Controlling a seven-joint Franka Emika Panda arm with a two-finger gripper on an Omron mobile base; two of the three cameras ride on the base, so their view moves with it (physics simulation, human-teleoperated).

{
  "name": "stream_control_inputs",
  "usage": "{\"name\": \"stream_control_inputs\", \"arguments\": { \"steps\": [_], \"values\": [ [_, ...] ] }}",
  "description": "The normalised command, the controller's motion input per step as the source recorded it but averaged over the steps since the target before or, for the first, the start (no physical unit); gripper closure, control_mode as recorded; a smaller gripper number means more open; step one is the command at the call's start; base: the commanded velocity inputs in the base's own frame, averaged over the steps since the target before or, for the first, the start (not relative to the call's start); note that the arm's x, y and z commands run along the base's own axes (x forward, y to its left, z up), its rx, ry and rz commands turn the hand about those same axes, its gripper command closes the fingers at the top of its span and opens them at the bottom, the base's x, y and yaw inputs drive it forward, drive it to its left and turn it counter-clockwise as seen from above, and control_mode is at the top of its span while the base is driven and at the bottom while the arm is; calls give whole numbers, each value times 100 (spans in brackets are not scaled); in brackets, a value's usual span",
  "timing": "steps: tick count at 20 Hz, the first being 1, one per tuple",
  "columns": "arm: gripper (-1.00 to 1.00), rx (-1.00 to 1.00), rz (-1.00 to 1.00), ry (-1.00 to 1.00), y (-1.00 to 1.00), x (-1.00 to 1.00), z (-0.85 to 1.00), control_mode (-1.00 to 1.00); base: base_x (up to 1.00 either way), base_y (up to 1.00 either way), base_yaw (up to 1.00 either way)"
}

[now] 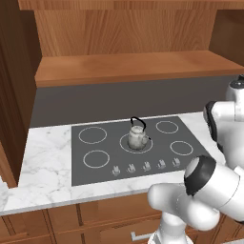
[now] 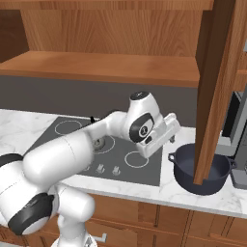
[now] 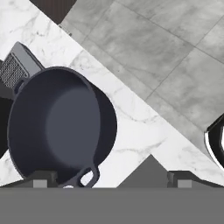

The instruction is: Pick the kettle from the cabinet and place it on a stove burner. Then pick the pot from the counter and place it on another stove burner. Finally, turn both burners on.

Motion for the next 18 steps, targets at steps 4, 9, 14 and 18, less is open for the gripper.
{"name": "stream_control_inputs", "arguments": {
  "steps": [4, 9, 14, 18],
  "values": [
    [-100, 7, -14, 0, -31, 0, -18, -100, 0, 0, 0],
    [-100, 3, -9, 0, -30, 0, -23, -100, 0, 0, 0],
    [-100, 0, -4, 0, -15, 0, -32, -100, 0, 0, 0],
    [-100, 1, -3, -1, -11, 0, -37, -100, 0, 0, 0]
  ]
}}
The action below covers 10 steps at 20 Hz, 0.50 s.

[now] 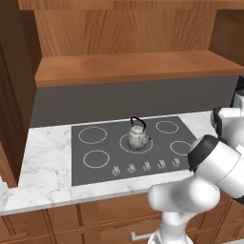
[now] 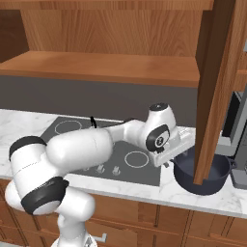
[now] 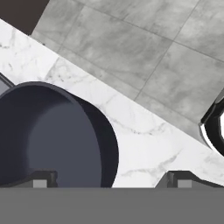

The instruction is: Pick the kettle from the cabinet and place it on a stove burner. Then pick the pot from the counter and place it on another stove burner. Finally, turn both burners on.

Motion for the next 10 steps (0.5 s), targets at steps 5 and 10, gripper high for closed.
{"name": "stream_control_inputs", "arguments": {
  "steps": [5, 10],
  "values": [
    [-100, 3, -4, 0, -15, 0, -33, -100, 0, 0, 0],
    [-100, 4, -6, -1, -16, 4, -27, -100, 0, 0, 0]
  ]
}}
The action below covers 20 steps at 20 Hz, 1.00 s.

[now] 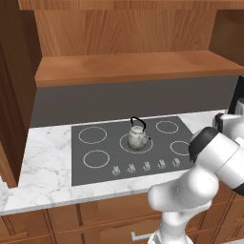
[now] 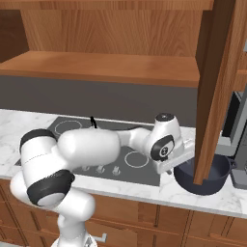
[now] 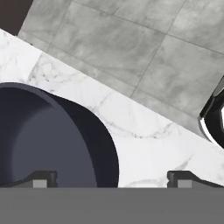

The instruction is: Pick the kettle from the cabinet and place it on a stove burner. Then pick the pot from the counter and place it on another stove burner. Finally, turn both burners on.

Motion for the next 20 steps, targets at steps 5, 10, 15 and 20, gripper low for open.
{"name": "stream_control_inputs", "arguments": {
  "steps": [5, 10, 15, 20],
  "values": [
    [-100, 3, -6, -2, -13, 14, -21, -100, 0, 0, 0],
    [-100, 3, -9, -1, -3, 24, -14, -100, 0, 0, 0],
    [-100, 1, -10, 0, -2, 25, -10, -100, 0, 0, 0],
    [-100, 0, -7, 0, -9, 16, -14, -100, 0, 0, 0]
  ]
}}
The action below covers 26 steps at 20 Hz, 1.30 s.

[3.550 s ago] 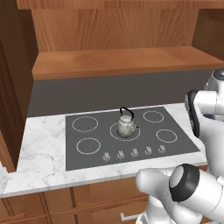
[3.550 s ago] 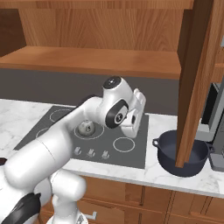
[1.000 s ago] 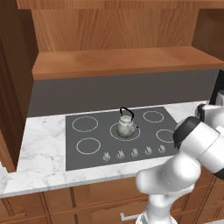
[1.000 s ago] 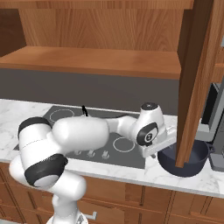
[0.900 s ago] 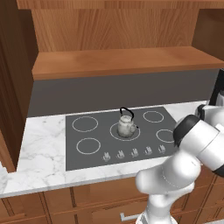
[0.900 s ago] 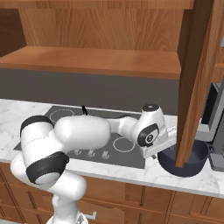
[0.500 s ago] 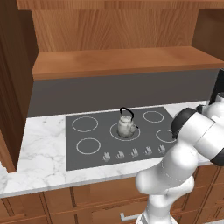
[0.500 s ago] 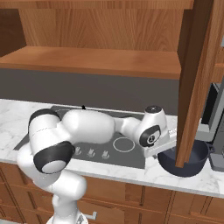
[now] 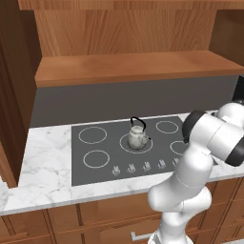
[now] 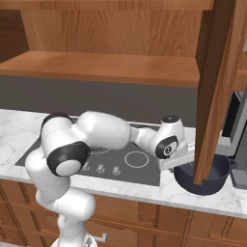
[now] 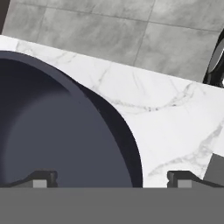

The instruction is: Pick the kettle from the cabinet and place it on a stove burner. Then pick the pot from the counter and place it on another stove burner. Finally, turn both burners on.

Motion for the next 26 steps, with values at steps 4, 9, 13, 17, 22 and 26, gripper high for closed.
{"name": "stream_control_inputs", "arguments": {
  "steps": [4, 9, 13, 17, 22, 26],
  "values": [
    [-100, 0, -4, 0, -21, 3, -24, -100, 0, 0, 0],
    [-100, 2, 0, -3, -11, 0, -23, -100, 0, 0, 0],
    [100, 0, 0, -3, 0, 0, -20, -100, 0, 0, 0],
    [100, 0, 0, 0, 0, 0, -2, -100, 0, 0, 0],
    [100, 0, 0, -2, 0, 0, 0, -100, 0, 0, 0],
    [100, 0, 0, -4, 6, -5, 0, -100, 0, 0, 0]
  ]
}}
